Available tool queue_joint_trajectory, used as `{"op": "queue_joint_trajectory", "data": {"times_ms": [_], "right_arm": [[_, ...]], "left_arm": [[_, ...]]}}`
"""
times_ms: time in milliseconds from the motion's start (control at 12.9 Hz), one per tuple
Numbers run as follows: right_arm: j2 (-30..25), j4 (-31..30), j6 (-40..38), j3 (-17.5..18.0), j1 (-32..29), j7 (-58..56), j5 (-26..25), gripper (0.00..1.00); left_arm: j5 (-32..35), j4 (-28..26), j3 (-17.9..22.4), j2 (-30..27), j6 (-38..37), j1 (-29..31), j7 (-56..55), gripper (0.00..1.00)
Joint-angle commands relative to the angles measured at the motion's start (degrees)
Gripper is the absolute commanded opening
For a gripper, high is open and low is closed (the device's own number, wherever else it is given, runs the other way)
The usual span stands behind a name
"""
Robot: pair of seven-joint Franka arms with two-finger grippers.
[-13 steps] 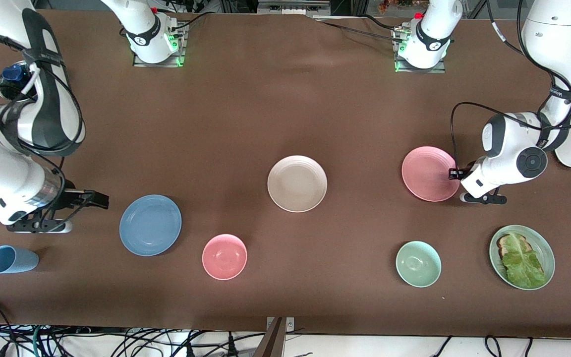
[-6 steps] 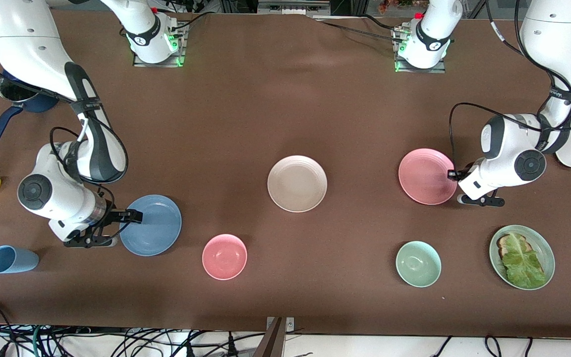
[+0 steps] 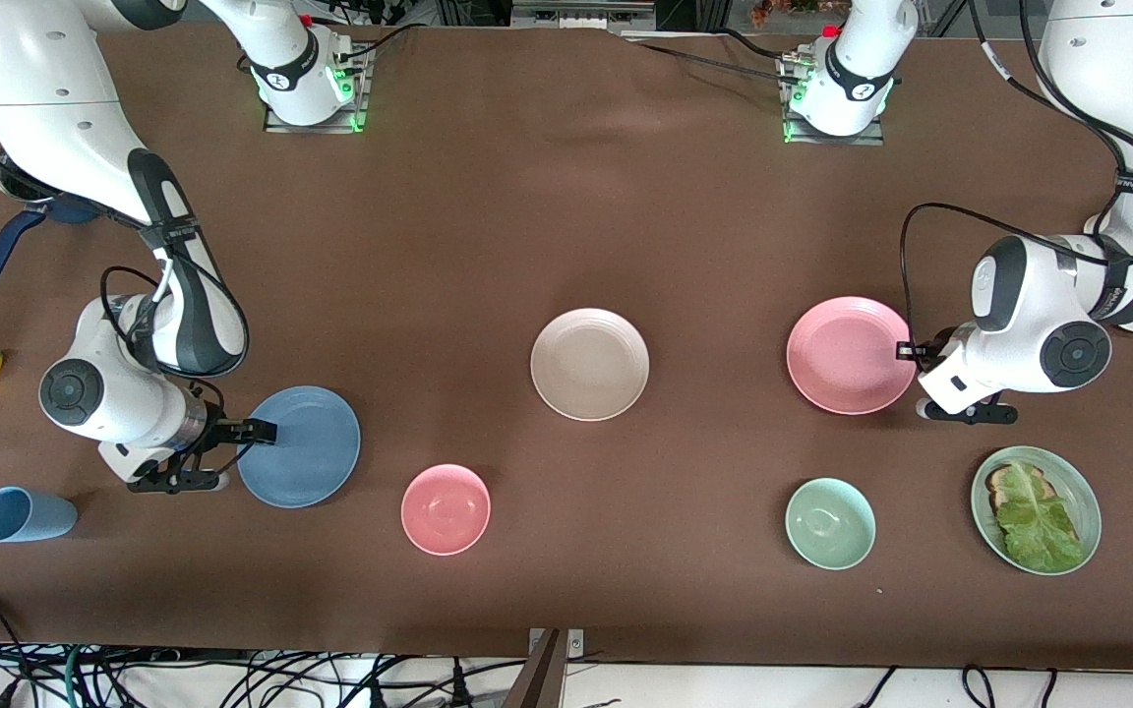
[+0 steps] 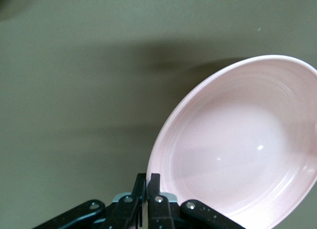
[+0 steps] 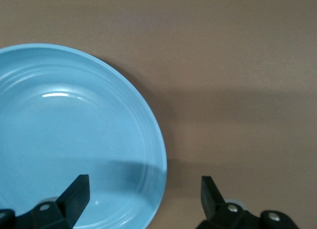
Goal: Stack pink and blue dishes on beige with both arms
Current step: 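Carry the pink plate onto the beige plate while the right gripper lifts the blue plate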
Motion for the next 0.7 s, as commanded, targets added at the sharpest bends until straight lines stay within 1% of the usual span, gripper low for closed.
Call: {"op": "queue_joint_trajectory", "data": {"times_ms": [0,77,155,232,464,618], "right_arm": [[0.57,0.21,0.59,0.53,-0.49,-1.07,0.16,0.91],[0.66,-0.05,0.59,0.53,-0.49,-1.07,0.16,0.85],[0.66,-0.23,0.68,0.53,-0.58,-1.07,0.16,0.76],[0.75,-0.31,0.68,0.53,-0.58,-1.16,0.16,0.69],[0.84,-0.58,1.03,0.53,-0.58,-1.16,0.16,0.53],[1.02,-0.58,1.03,0.53,-0.66,-1.16,0.16,0.39]], "left_arm": [[-2.92,3.11,0.34,0.27,-2.62,-1.78,-2.74,0.0],[-3.1,3.99,0.25,0.19,-3.67,-2.22,-3.79,0.0],[-4.06,5.39,-0.7,0.19,-5.77,-2.23,-4.67,0.0],[-6.42,7.58,-1.58,0.27,-7.09,-2.49,-6.51,0.0],[-7.67,9.62,-2.21,0.36,-7.9,-8.09,-15.1,0.0],[-12.31,12.07,-2.12,0.8,-7.9,-11.96,-19.6,0.0]]}}
